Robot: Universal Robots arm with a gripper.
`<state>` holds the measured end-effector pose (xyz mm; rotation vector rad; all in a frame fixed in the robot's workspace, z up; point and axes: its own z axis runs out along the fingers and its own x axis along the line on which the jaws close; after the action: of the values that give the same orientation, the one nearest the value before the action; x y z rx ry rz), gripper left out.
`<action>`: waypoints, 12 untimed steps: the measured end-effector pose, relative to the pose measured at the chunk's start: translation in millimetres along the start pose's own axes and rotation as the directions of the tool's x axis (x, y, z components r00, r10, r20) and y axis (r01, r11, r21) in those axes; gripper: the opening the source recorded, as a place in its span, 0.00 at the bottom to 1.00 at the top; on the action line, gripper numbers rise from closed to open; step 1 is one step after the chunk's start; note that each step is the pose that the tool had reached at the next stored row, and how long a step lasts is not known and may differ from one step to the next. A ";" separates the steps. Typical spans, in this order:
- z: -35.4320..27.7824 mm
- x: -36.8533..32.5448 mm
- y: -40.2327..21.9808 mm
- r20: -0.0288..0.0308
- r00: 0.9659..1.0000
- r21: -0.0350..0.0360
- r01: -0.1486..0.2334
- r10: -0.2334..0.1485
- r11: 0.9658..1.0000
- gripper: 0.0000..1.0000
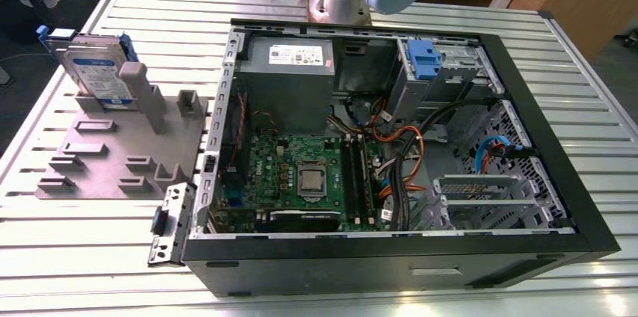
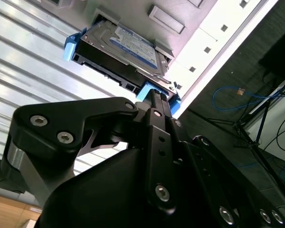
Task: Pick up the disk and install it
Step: 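Pick up the disk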
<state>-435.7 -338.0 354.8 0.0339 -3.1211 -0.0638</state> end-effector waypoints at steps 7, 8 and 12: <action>0.0 0.0 0.0 -0.001 1.000 0.000 0.016 -0.016 1.000 0.11; 0.0 0.0 0.0 -0.001 1.000 0.000 0.018 -0.018 1.000 0.11; 0.0 0.0 0.0 -0.001 1.000 0.000 0.027 -0.027 1.000 0.11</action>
<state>-435.7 -338.0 354.8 0.0764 -3.1198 -0.0634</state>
